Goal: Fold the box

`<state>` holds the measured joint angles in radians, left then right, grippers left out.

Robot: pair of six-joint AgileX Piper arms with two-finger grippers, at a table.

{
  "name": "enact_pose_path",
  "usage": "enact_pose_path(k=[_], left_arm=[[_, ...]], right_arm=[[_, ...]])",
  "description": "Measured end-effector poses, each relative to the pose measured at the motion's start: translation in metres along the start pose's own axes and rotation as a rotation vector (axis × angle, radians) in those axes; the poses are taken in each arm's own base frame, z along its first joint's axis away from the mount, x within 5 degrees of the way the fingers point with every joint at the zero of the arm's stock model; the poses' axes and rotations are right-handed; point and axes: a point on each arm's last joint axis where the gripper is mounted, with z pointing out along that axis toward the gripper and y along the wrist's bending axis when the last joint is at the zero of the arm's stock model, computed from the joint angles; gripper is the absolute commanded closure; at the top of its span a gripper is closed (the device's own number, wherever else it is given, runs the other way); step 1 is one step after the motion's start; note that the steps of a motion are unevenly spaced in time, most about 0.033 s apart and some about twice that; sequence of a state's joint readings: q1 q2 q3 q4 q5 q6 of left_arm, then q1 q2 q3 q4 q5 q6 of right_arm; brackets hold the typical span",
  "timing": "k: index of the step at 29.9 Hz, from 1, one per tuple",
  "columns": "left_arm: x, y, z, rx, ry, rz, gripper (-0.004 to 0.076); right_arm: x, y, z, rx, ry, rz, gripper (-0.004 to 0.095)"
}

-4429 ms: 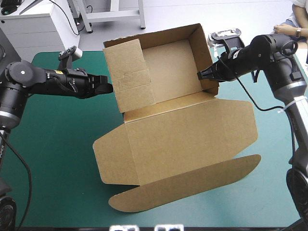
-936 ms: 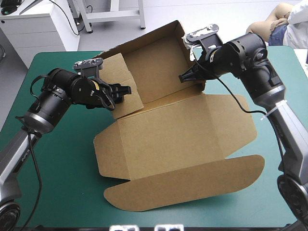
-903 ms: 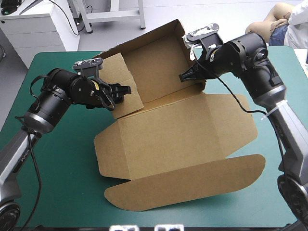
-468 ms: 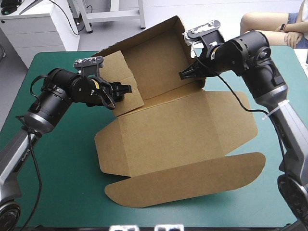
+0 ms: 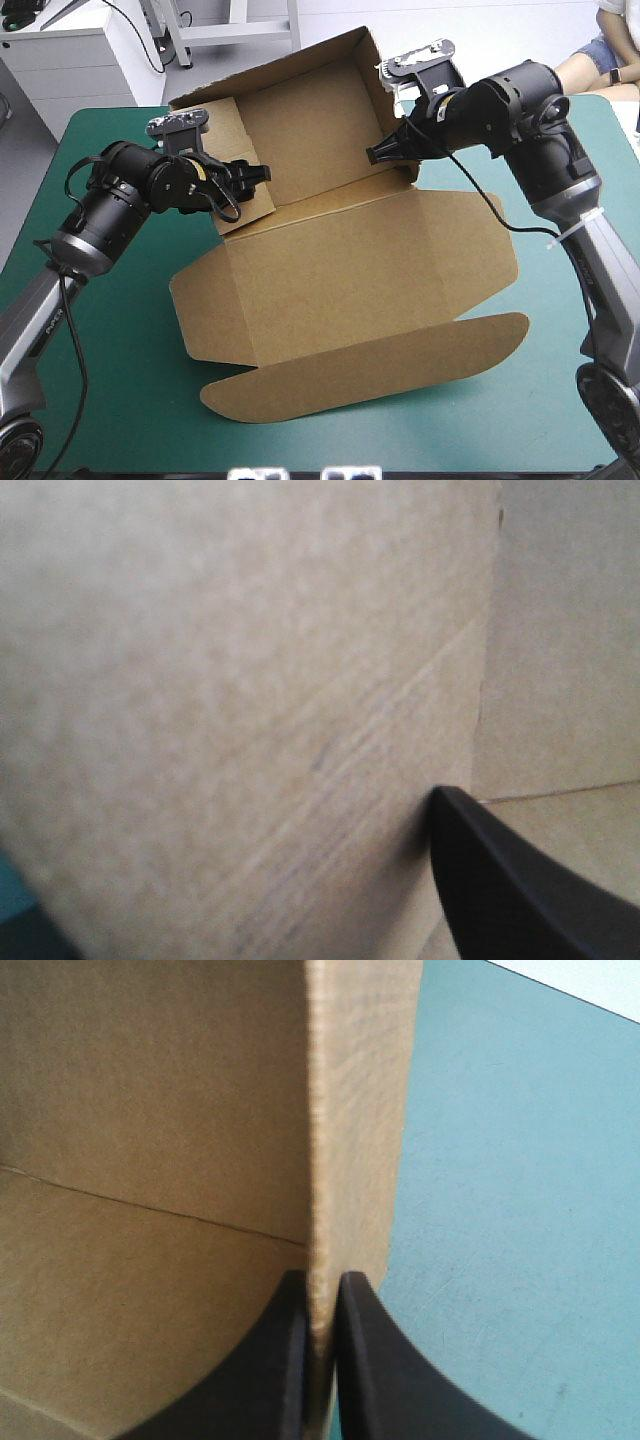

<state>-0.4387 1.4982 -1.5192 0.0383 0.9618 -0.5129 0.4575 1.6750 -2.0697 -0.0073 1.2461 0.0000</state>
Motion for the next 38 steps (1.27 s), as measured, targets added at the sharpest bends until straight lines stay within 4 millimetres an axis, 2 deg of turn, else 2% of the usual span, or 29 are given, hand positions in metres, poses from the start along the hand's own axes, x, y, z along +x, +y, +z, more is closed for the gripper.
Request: enact_pose_path(k=[2,3,4,5,16,19,22,26,29,35,38], left_arm=[[0.000,0.000,0.000,-0.002,-0.003,-0.001,0.0447],[0.000,0.000,0.000,-0.004,-0.004,-0.001,0.0584],[-0.001,0.001,0.000,-0.010,-0.006,0.002,0.0687],[-0.001,0.001,0.000,-0.013,-0.008,0.001,0.0724],[-0.004,0.004,0.000,-0.036,-0.037,-0.021,0.0732],[-0.007,0.004,-0.003,-0.049,-0.033,0.009,0.0732],[-0.011,0.003,-0.003,-0.075,-0.011,0.044,0.0732],[-0.014,0.003,0.012,-0.126,0.076,0.083,0.0732],[-0.012,0.003,0.033,-0.165,0.178,0.125,0.0732],[-0.004,0.003,0.074,-0.184,0.306,0.153,0.0732],[0.000,0.003,0.086,-0.182,0.349,0.149,0.0732]], right_arm=[[0.000,0.000,0.000,0.000,0.000,0.000,0.0921],[0.000,0.000,0.000,0.001,0.000,0.000,0.0921],[0.000,-0.001,0.000,0.006,0.000,-0.002,0.0921],[0.000,-0.001,0.000,0.012,0.000,-0.004,0.0922],[0.000,-0.008,0.001,0.083,0.001,0.018,0.0922],[0.001,-0.009,0.012,0.089,0.026,0.043,0.0922],[0.007,-0.010,0.033,0.091,0.085,0.073,0.0922],[0.020,-0.011,0.061,0.086,0.171,0.117,0.0922],[0.032,-0.015,0.080,0.076,0.243,0.163,0.0922],[0.060,-0.022,0.106,0.059,0.367,0.215,0.0922],[0.074,-0.022,0.117,0.058,0.417,0.225,0.0922]])
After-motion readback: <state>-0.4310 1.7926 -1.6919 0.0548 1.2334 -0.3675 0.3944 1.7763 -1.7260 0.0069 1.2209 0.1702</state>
